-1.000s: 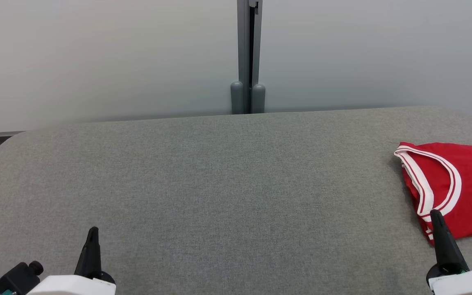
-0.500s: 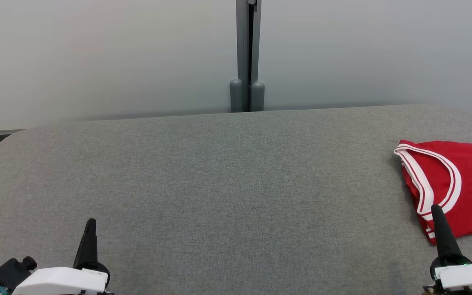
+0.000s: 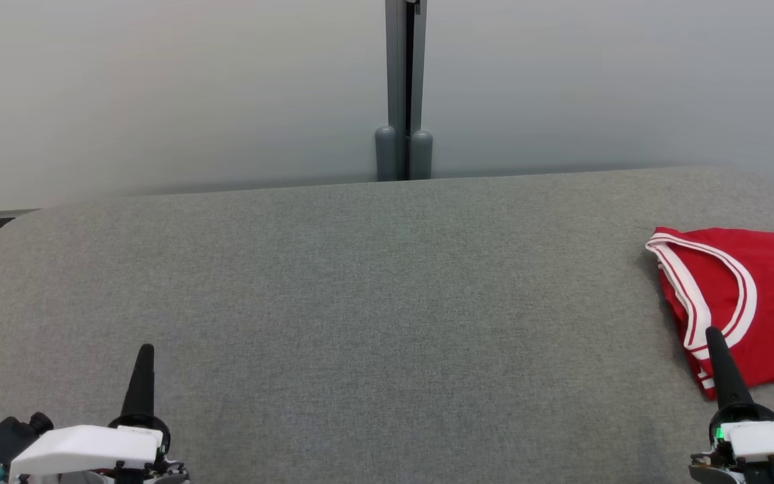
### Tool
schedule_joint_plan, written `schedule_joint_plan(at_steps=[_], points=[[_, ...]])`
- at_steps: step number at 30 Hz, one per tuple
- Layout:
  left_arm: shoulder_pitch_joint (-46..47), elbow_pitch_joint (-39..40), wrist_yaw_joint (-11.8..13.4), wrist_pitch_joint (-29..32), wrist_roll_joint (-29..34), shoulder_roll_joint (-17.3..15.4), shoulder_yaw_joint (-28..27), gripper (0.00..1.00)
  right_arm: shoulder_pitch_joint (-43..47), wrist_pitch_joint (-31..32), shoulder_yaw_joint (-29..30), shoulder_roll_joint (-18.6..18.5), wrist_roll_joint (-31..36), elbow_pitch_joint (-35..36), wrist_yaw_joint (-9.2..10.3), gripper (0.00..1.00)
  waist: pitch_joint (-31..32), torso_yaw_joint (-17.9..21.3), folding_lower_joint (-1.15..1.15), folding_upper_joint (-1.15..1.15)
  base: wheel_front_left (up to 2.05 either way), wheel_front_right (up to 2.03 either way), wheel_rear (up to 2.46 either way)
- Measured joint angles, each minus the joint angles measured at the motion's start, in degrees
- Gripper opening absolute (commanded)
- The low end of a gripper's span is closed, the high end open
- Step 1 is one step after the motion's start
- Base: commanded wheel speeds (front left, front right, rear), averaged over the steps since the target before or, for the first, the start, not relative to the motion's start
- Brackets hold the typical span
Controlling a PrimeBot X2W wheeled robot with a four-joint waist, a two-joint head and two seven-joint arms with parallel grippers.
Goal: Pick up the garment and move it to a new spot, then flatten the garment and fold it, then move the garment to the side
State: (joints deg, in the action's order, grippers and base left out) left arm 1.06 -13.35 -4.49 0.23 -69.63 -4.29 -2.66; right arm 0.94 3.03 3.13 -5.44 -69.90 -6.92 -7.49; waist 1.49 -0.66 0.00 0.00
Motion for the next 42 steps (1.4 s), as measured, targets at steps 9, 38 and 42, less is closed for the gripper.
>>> schedule_joint_plan(at_steps=[9, 38, 42], points=[[0.8, -0.1, -0.6, 1.3, -4.6, 0.3, -0.7, 0.00, -1.2, 0.4, 0.3, 0.4, -4.7, -1.5, 0.00, 0.00, -0.3, 0.1, 0.00, 0.00, 0.00, 0.00, 0.00], [3.4, -0.5, -2.1, 4.8, -16.6, 1.2, -2.8, 0.00, -5.0, 1.6, 1.5, 1.2, -17.2, -5.3, 0.00, 0.00, -1.2, 0.5, 0.00, 0.00, 0.00, 0.00, 0.00], [4.0, -0.5, -2.3, 5.1, -18.2, 1.2, -3.0, 0.00, -5.5, 1.8, 1.7, 1.3, -18.7, -5.6, 0.00, 0.00, -1.3, 0.5, 0.00, 0.00, 0.00, 0.00, 0.00]])
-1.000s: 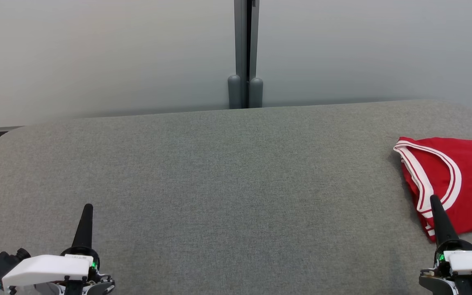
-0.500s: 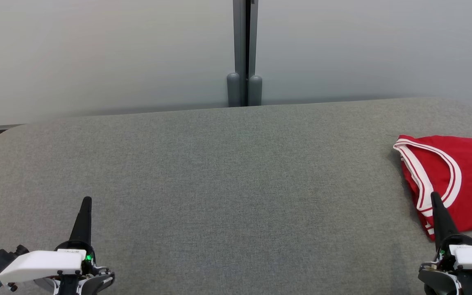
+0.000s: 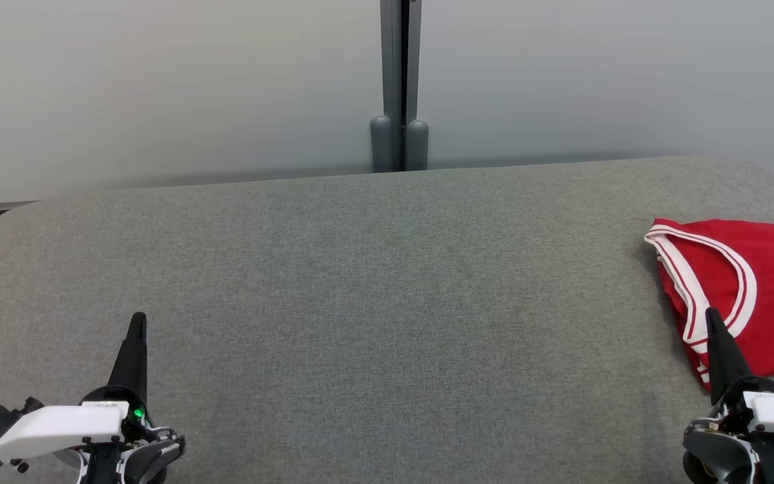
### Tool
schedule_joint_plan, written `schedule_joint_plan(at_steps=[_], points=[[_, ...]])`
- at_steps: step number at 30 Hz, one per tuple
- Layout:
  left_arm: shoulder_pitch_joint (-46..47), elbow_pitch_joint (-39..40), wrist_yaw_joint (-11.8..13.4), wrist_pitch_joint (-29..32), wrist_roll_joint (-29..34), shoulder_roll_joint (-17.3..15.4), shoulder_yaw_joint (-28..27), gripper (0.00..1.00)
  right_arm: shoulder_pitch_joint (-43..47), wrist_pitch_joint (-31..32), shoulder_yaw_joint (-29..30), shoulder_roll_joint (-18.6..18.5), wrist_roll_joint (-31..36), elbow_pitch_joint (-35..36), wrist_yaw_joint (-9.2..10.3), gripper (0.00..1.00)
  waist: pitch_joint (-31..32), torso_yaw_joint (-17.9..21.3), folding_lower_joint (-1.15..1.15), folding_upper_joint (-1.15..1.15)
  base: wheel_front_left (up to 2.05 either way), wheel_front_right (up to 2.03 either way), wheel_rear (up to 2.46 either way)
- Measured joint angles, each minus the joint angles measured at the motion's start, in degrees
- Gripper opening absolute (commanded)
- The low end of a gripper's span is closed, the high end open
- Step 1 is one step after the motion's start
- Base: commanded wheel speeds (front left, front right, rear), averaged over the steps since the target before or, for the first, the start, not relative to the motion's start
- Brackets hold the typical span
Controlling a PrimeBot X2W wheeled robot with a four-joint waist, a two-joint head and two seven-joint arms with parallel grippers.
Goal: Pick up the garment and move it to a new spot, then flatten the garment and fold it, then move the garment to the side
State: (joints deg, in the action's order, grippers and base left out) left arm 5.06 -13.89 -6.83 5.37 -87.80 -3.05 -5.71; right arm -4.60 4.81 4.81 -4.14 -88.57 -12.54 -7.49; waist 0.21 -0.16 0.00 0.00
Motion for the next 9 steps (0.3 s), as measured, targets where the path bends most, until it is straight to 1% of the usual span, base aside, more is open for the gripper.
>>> schedule_joint_plan(at_steps=[9], points=[[0.3, -0.1, -0.2, 0.7, -2.6, 0.2, -0.5, 0.00, -0.7, 0.3, 0.2, 0.2, -2.9, -1.0, 0.00, 0.00, -0.2, 0.1, 0.00, 0.00, 0.00, 0.00, 0.00]])
